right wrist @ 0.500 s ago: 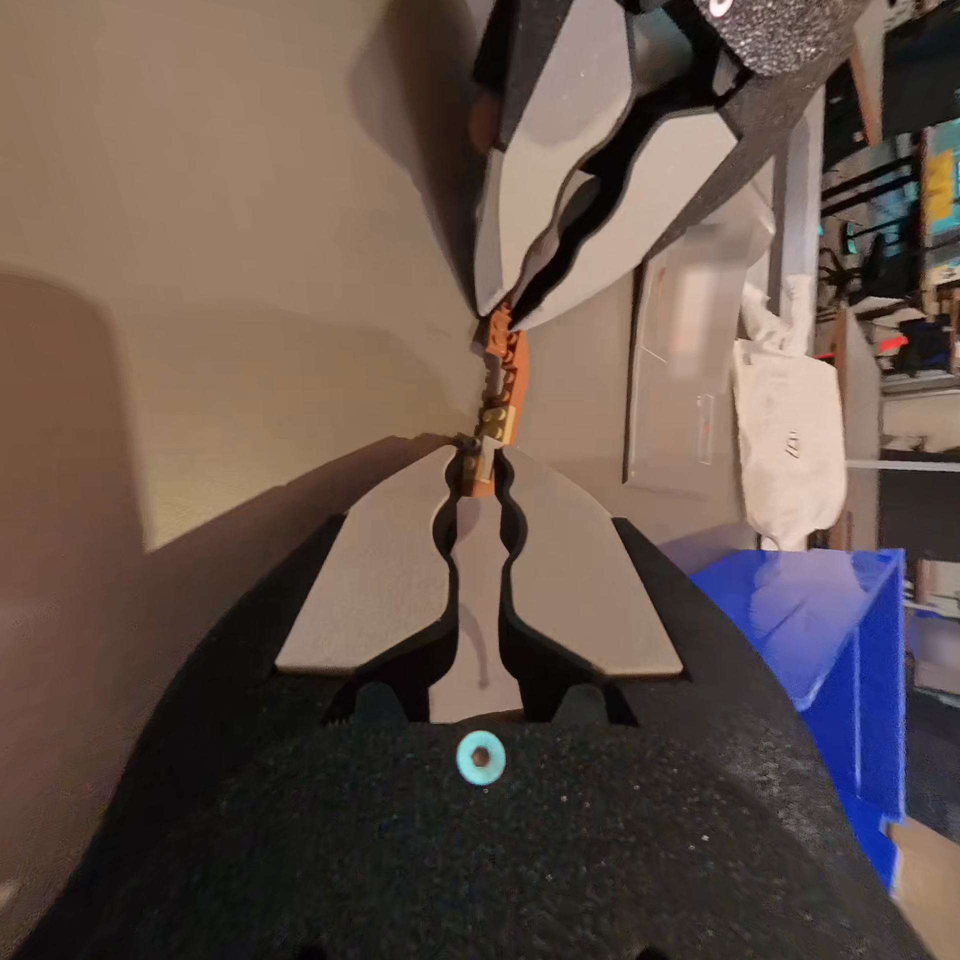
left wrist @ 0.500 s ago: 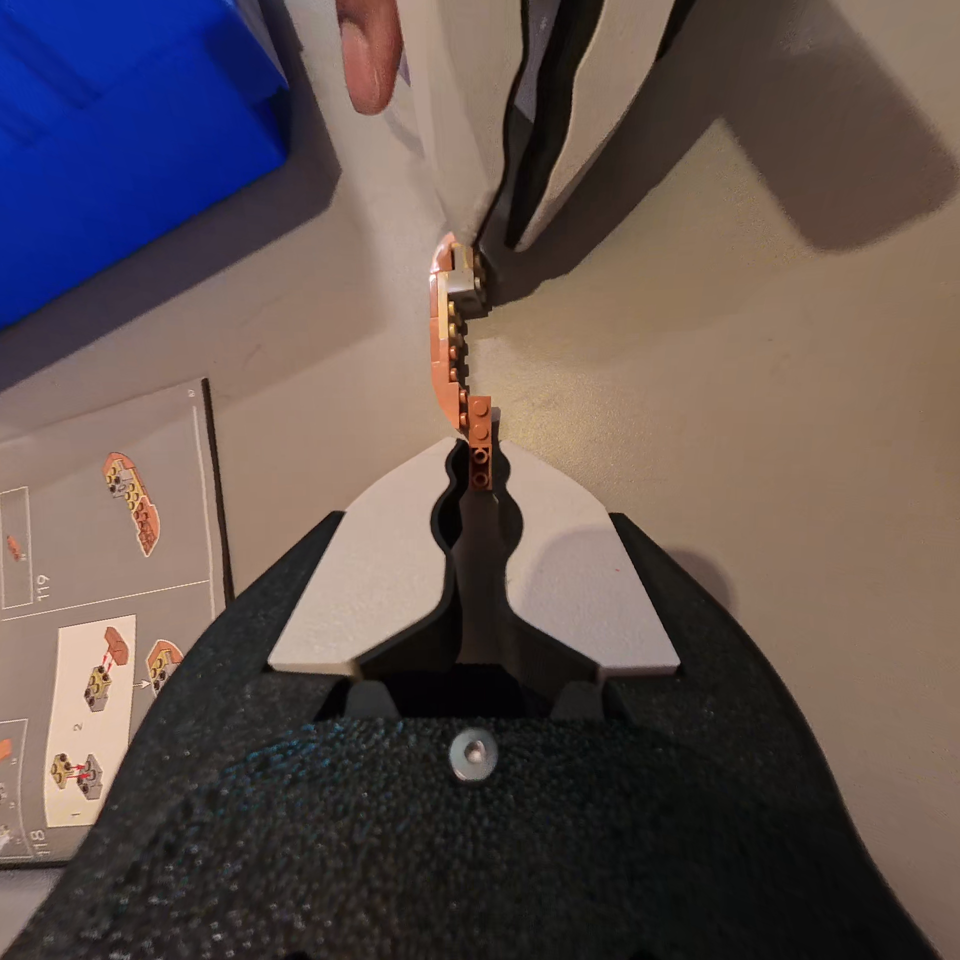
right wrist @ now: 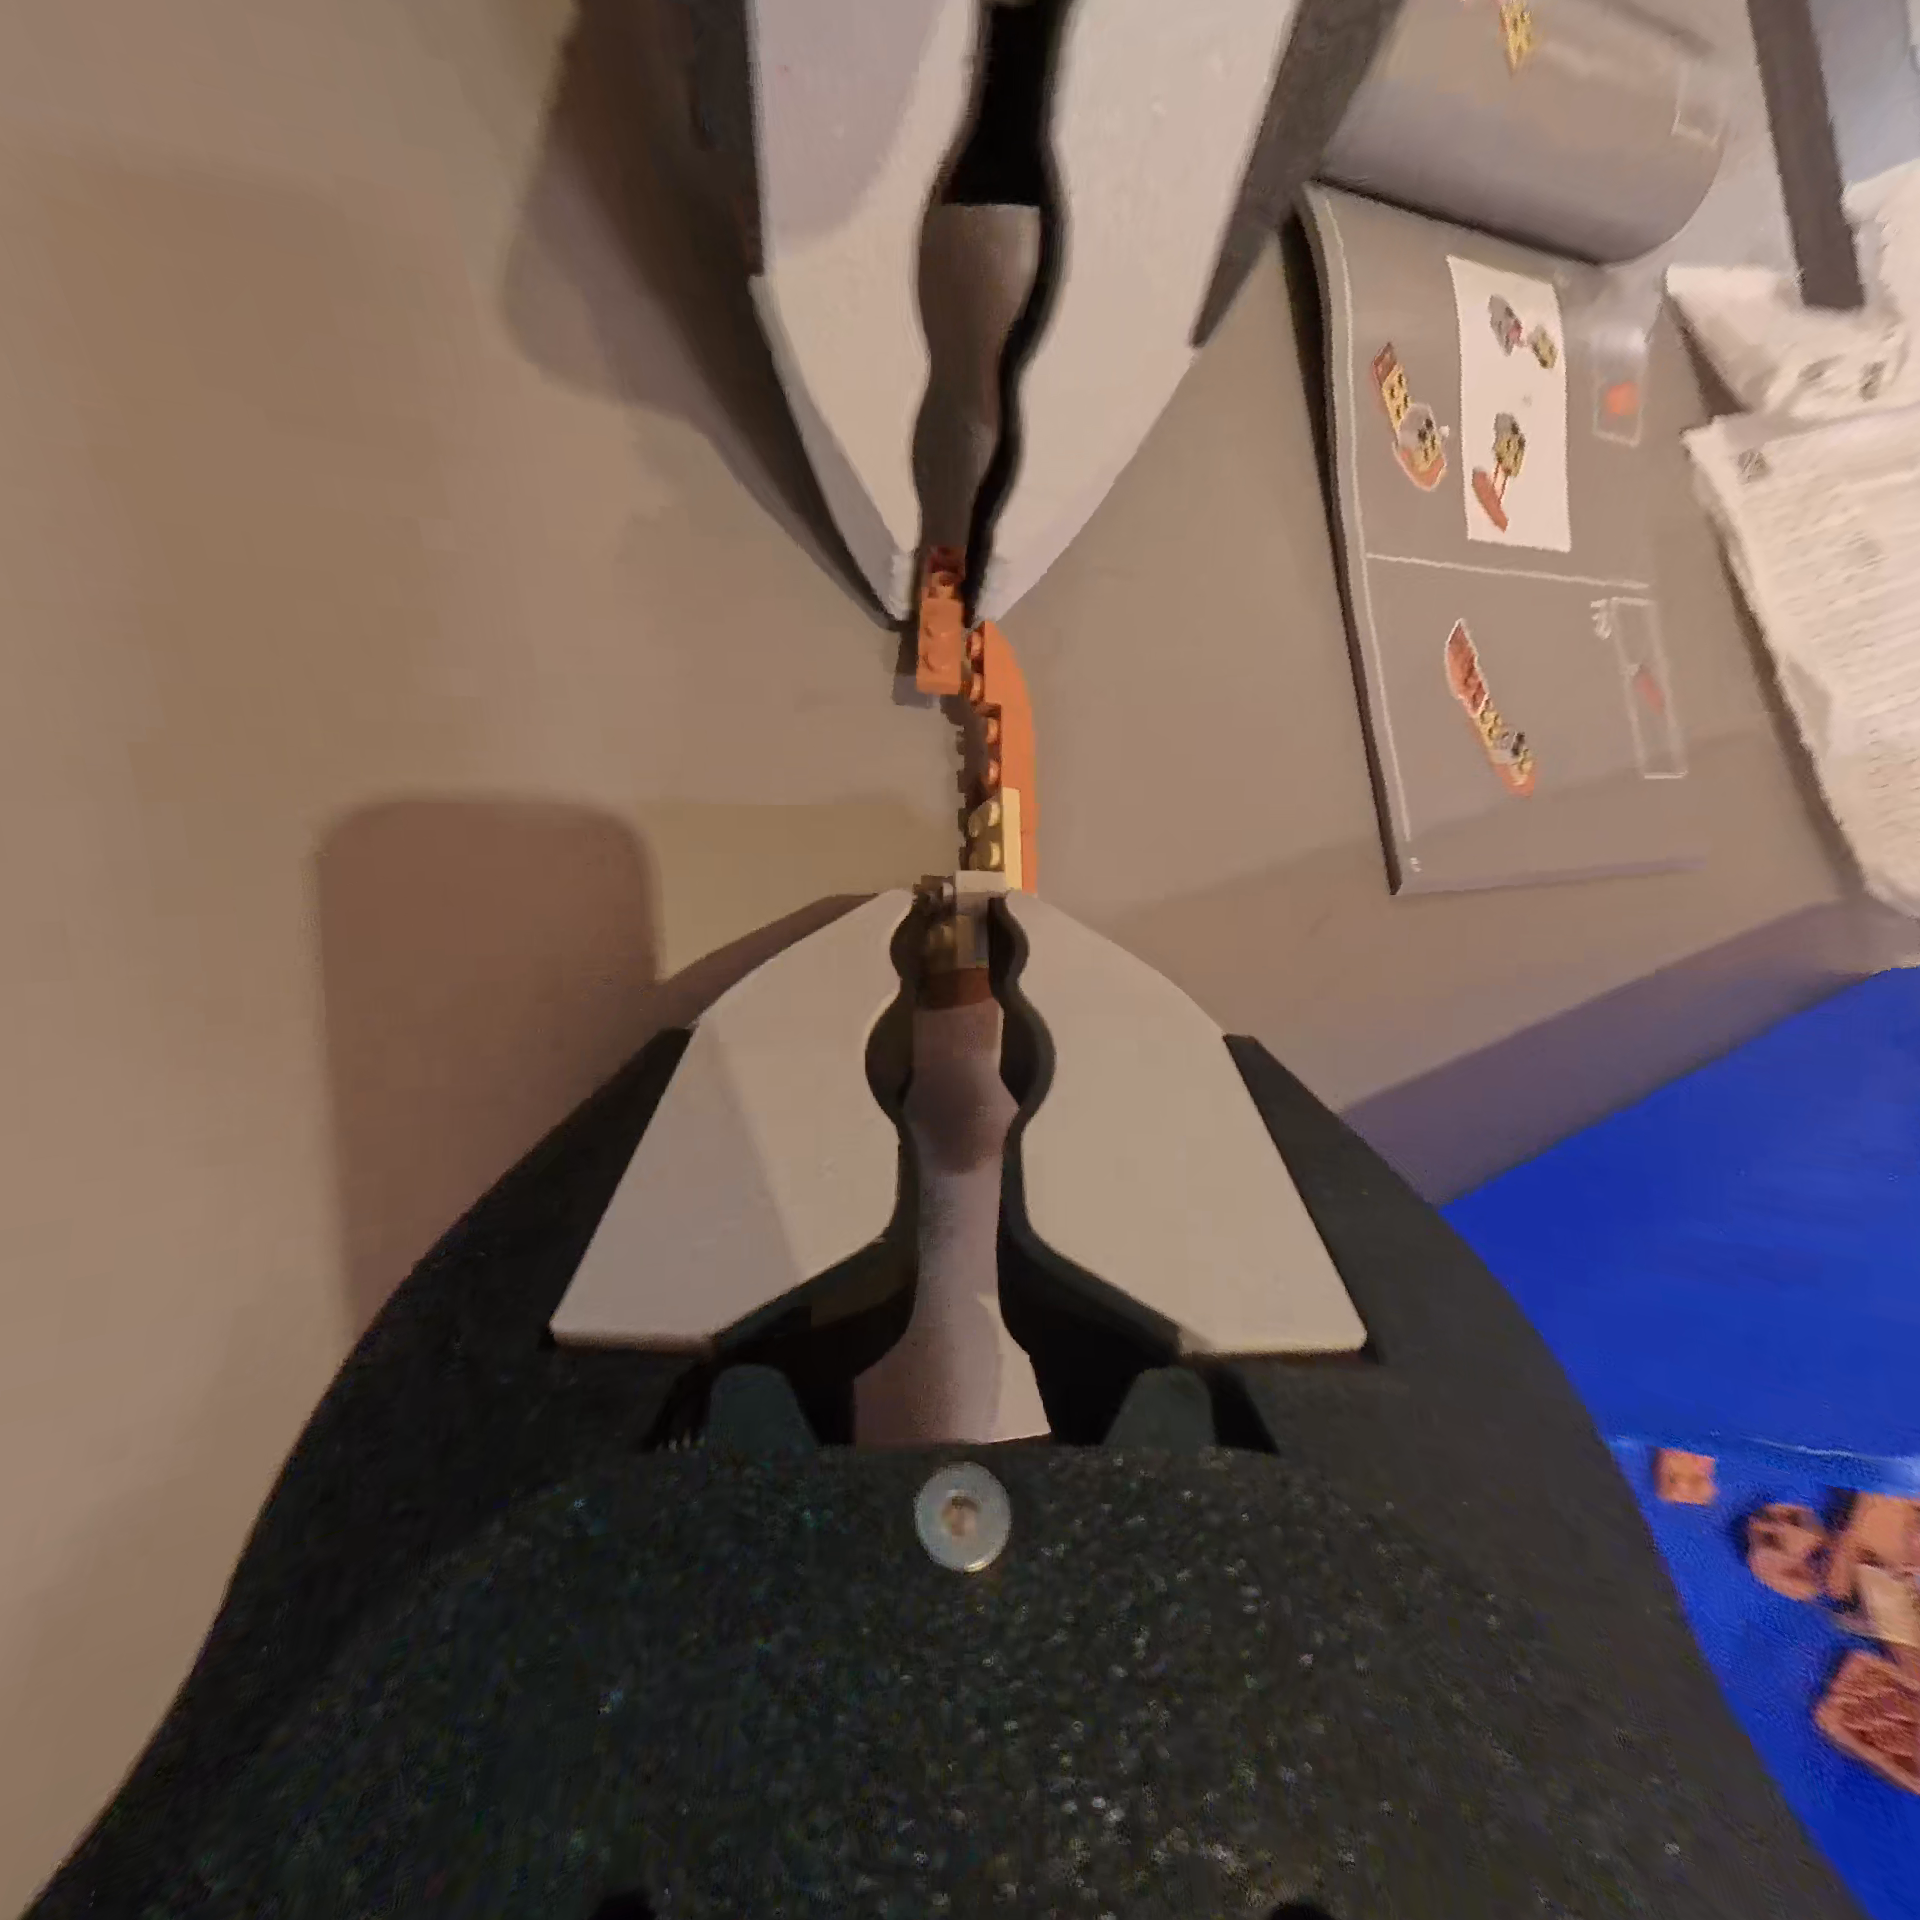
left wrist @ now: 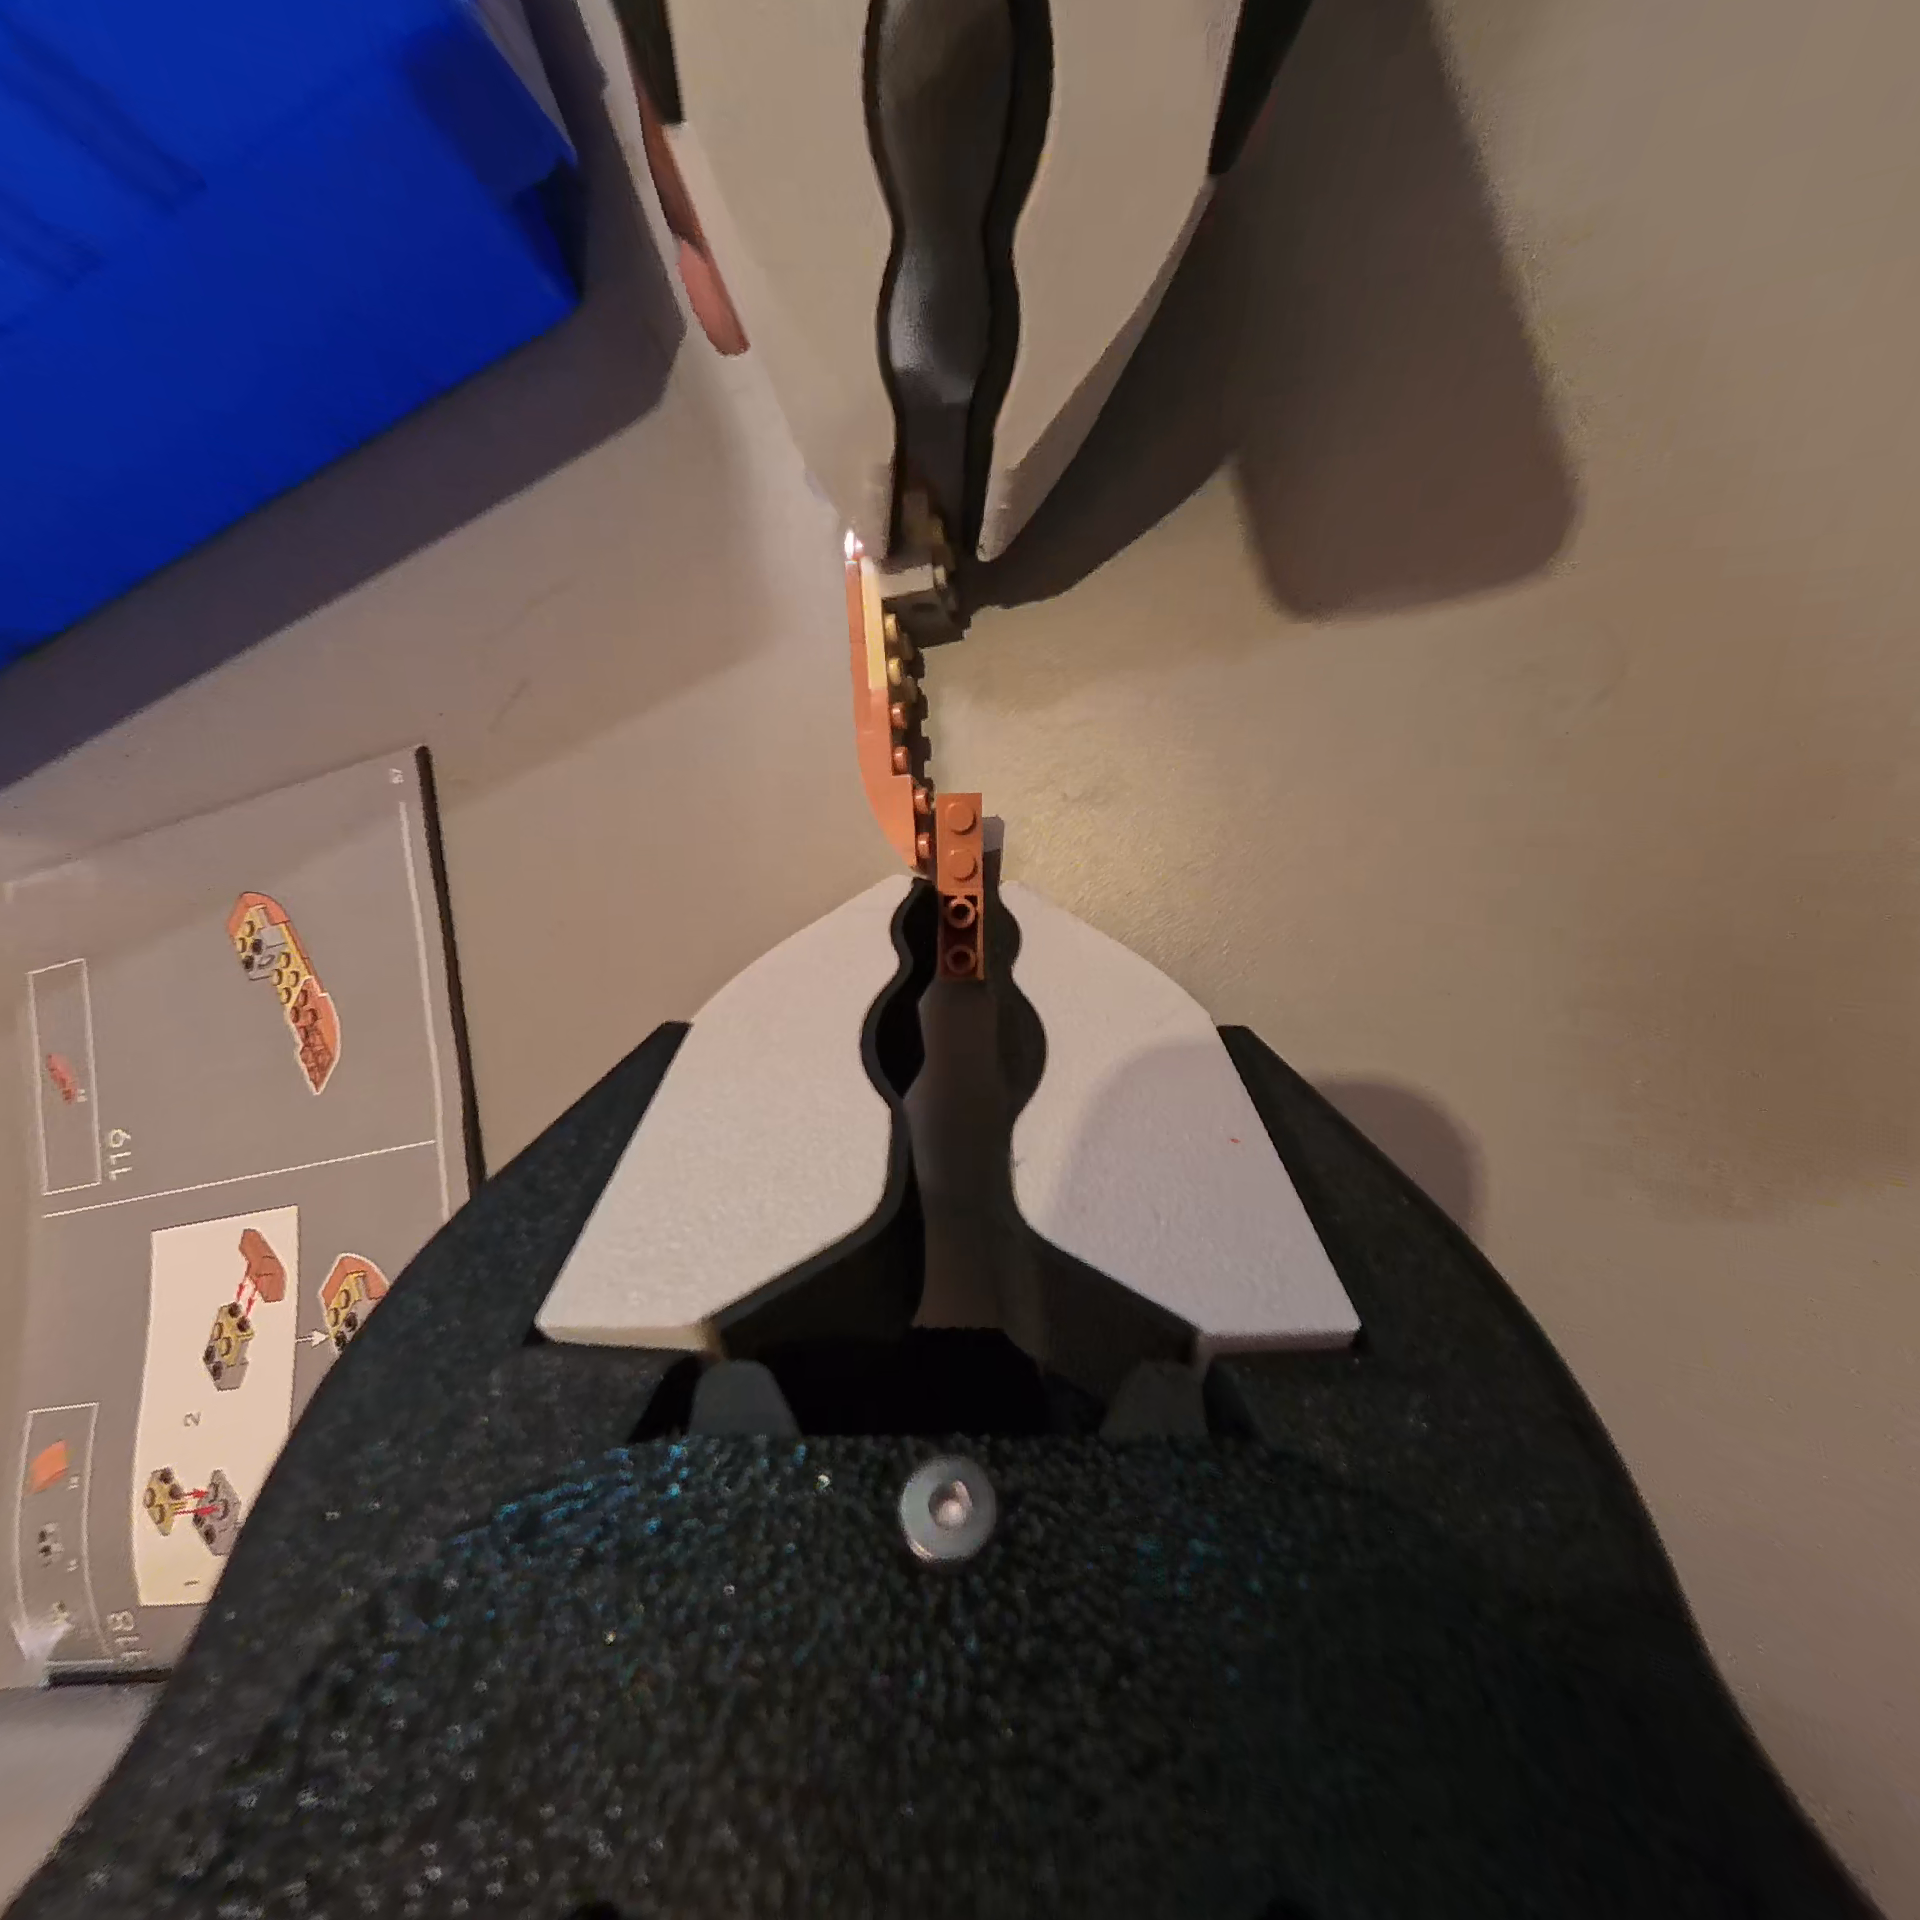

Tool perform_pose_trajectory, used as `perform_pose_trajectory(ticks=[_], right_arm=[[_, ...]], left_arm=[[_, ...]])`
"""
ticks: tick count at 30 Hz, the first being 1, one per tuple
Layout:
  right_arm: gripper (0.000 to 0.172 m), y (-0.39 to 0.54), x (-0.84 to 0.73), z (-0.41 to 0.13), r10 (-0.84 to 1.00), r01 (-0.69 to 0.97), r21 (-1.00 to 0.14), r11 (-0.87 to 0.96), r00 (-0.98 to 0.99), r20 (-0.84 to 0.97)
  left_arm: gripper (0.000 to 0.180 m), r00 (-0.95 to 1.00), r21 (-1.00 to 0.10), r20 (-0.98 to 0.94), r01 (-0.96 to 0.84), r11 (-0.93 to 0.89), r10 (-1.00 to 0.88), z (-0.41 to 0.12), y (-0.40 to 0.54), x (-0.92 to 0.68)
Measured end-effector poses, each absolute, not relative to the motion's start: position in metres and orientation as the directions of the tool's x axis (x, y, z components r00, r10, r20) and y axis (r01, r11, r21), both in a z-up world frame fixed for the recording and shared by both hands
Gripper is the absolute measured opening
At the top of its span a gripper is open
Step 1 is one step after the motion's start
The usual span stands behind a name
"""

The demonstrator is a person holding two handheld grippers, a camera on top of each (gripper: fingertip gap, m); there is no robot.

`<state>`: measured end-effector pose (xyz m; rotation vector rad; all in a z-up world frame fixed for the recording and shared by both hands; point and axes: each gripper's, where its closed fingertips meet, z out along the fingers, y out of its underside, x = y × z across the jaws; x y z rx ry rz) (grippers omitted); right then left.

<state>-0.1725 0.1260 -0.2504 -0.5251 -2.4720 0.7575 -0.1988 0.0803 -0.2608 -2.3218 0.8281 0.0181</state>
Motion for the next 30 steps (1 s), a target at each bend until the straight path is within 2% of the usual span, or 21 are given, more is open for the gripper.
perform_pose_trajectory(ticks=[7,9,14,17,19,24,28,30], right_arm=[[0.008,0.136,-0.190,-0.248,0.677,0.449,-0.670,0.590,-0.728,0.109],[0.013,0.140,-0.193,-0.249,0.688,0.452,-0.661,0.599,-0.713,0.135],[0.020,0.150,-0.198,-0.242,0.605,0.318,-0.583,0.747,-0.690,0.398],[0.026,0.156,-0.198,-0.236,0.568,0.281,-0.549,0.787,-0.678,0.467],[0.032,0.163,-0.199,-0.238,0.592,0.319,-0.546,0.775,-0.669,0.450],[0.032,0.162,-0.196,-0.253,0.607,0.361,-0.559,0.746,-0.713,0.350],[0.019,0.155,-0.199,-0.259,0.612,0.371,-0.570,0.733,-0.726,0.314],[0.019,0.152,-0.198,-0.259,0.627,0.394,-0.578,0.715,-0.726,0.281]], left_arm=[[0.008,0.802,-0.584,-0.231,-0.567,-0.581,-0.550,-0.257,0.079,-0.201],[0.008,0.804,-0.586,-0.232,-0.564,-0.582,-0.547,-0.256,0.079,-0.202],[0.008,0.809,-0.589,-0.237,-0.560,-0.583,-0.538,-0.254,0.079,-0.204],[0.008,0.809,-0.590,-0.237,-0.559,-0.582,-0.537,-0.254,0.079,-0.205],[0.008,0.809,-0.588,-0.237,-0.561,-0.583,-0.539,-0.255,0.079,-0.205],[0.008,0.808,-0.586,-0.236,-0.562,-0.584,-0.540,-0.256,0.079,-0.204],[0.008,0.804,-0.579,-0.247,-0.570,-0.583,-0.541,-0.257,0.079,-0.205],[0.008,0.798,-0.564,-0.257,-0.582,-0.586,-0.545,-0.257,0.077,-0.206]])
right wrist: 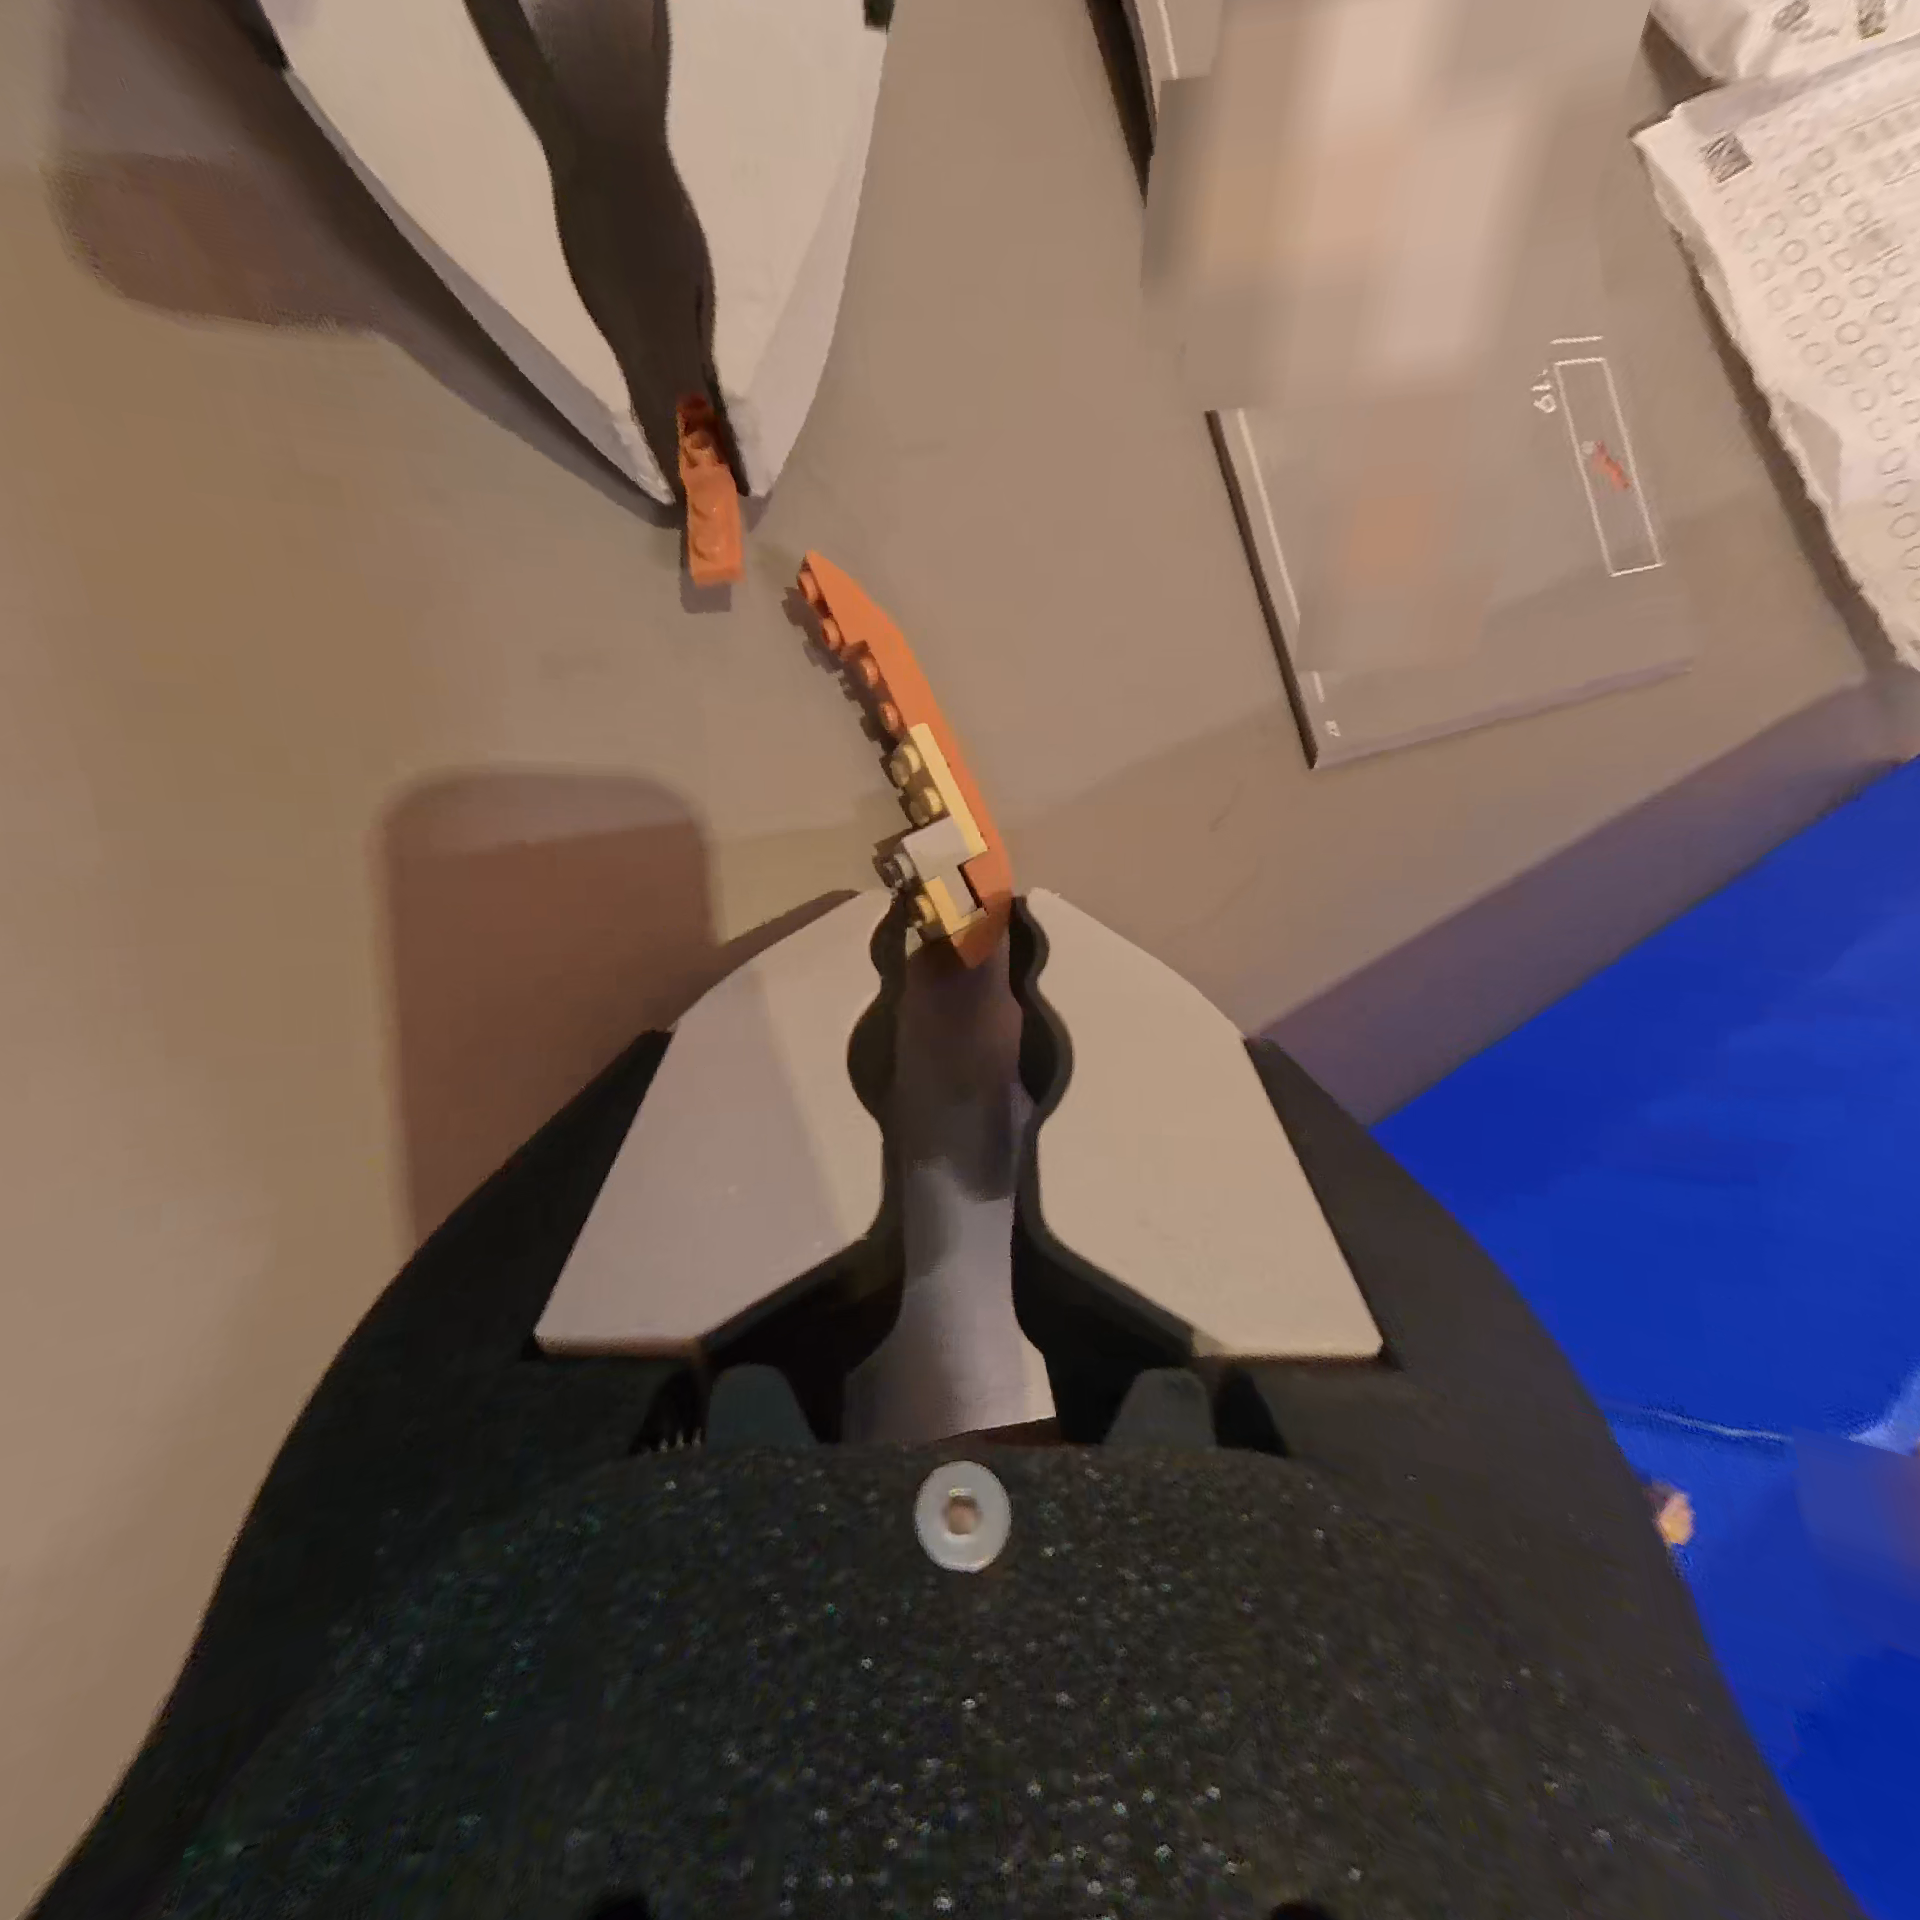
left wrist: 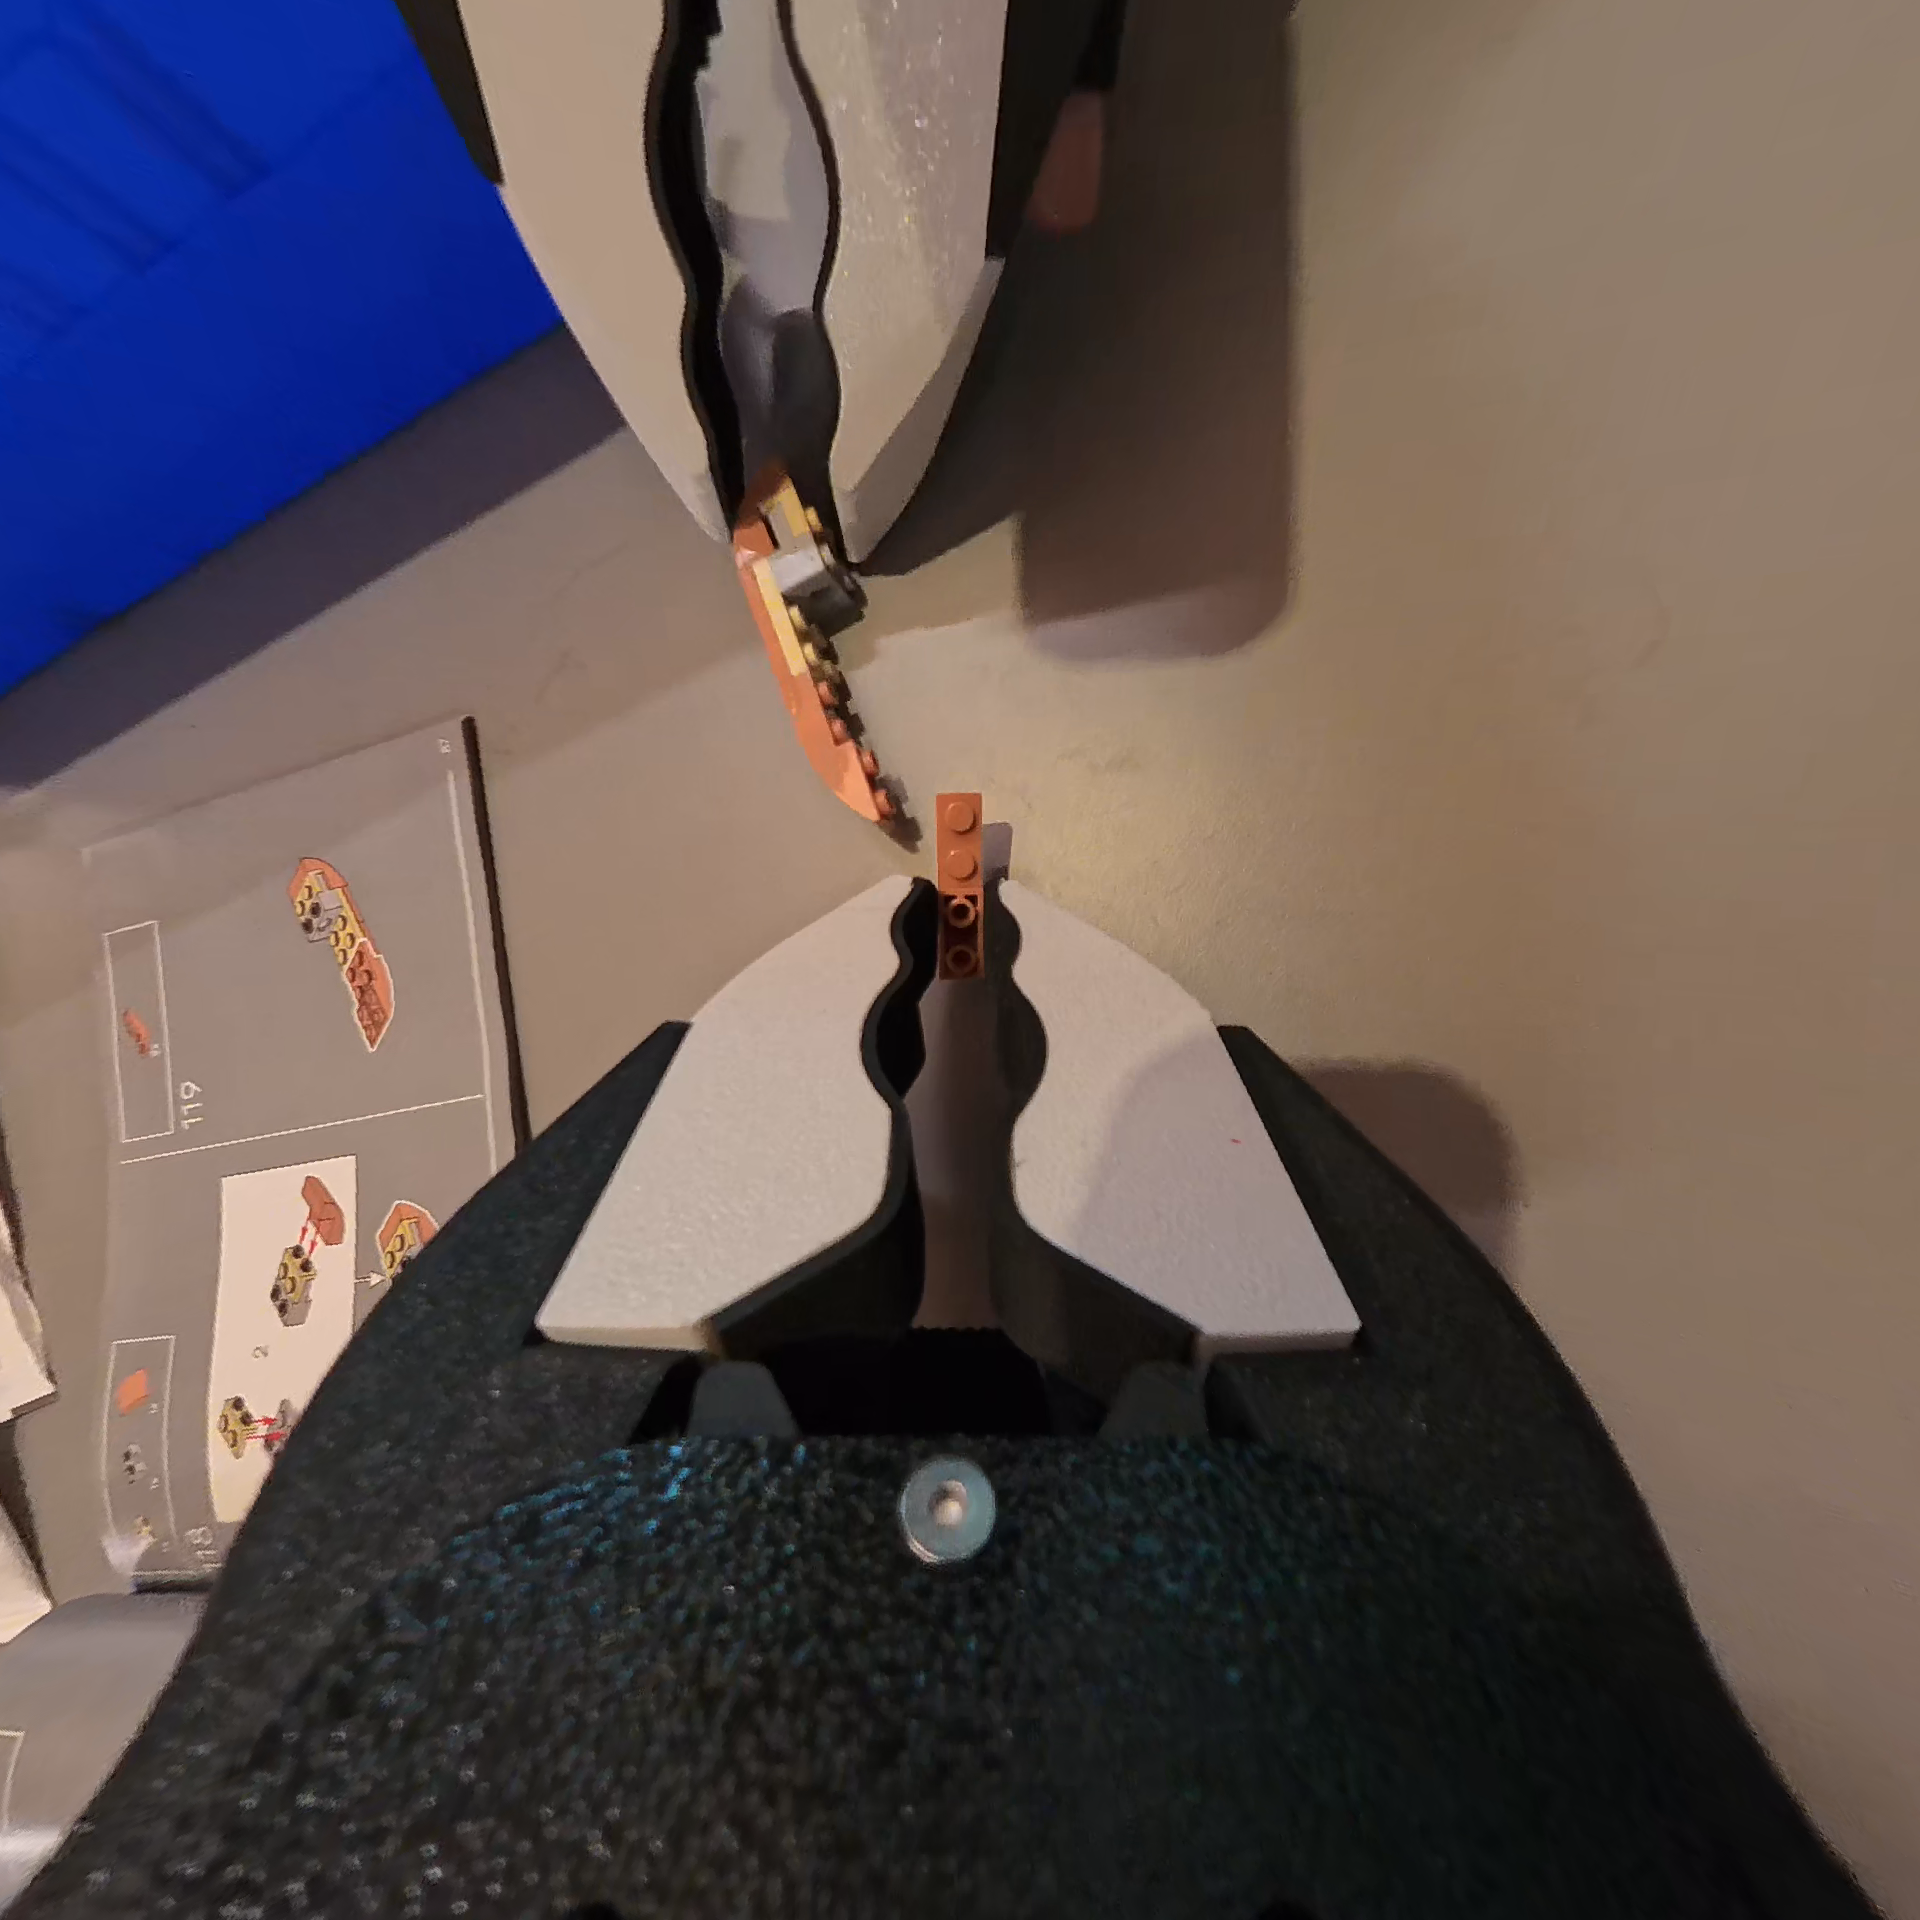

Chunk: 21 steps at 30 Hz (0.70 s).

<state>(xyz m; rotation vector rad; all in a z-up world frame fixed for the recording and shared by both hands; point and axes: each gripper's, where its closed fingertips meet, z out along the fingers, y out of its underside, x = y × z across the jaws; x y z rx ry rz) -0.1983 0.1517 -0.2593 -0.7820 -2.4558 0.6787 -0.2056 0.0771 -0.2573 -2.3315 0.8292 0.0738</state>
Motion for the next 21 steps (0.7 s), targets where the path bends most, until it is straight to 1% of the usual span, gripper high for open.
perform_pose_trajectory(ticks=[2,5,7,9,10,12,15,21], right_arm=[[0.018,0.149,-0.194,-0.258,0.683,0.469,-0.595,0.653,-0.704,0.196],[0.016,0.133,-0.181,-0.250,0.768,0.628,-0.639,0.444,-0.634,-0.089],[0.016,0.123,-0.168,-0.246,0.750,0.694,-0.626,0.356,-0.612,-0.252],[0.016,0.119,-0.160,-0.245,0.727,0.737,-0.595,0.321,-0.595,-0.344],[0.016,0.121,-0.159,-0.247,0.727,0.745,-0.584,0.324,-0.590,-0.350],[0.016,0.127,-0.162,-0.253,0.747,0.754,-0.563,0.338,-0.578,-0.327],[0.015,0.125,-0.167,-0.258,0.742,0.762,-0.567,0.312,-0.569,-0.356],[0.015,0.125,-0.172,-0.257,0.736,0.756,-0.586,0.291,-0.568,-0.367]], left_arm=[[0.008,0.791,-0.551,-0.257,-0.592,-0.588,-0.556,-0.258,0.074,-0.203],[0.008,0.795,-0.534,-0.227,-0.585,-0.611,-0.563,-0.260,0.069,-0.198],[0.008,0.810,-0.534,-0.178,-0.556,-0.637,-0.558,-0.261,0.063,-0.191],[0.008,0.822,-0.547,-0.139,-0.529,-0.649,-0.553,-0.261,0.061,-0.183],[0.008,0.824,-0.548,-0.141,-0.527,-0.650,-0.549,-0.261,0.060,-0.182],[0.017,0.831,-0.534,-0.161,-0.527,-0.661,-0.533,-0.263,0.061,-0.185],[0.023,0.834,-0.543,-0.183,-0.527,-0.654,-0.520,-0.262,0.062,-0.189],[0.021,0.816,-0.613,-0.334,-0.568,-0.549,-0.471,-0.245,0.076,-0.209]])
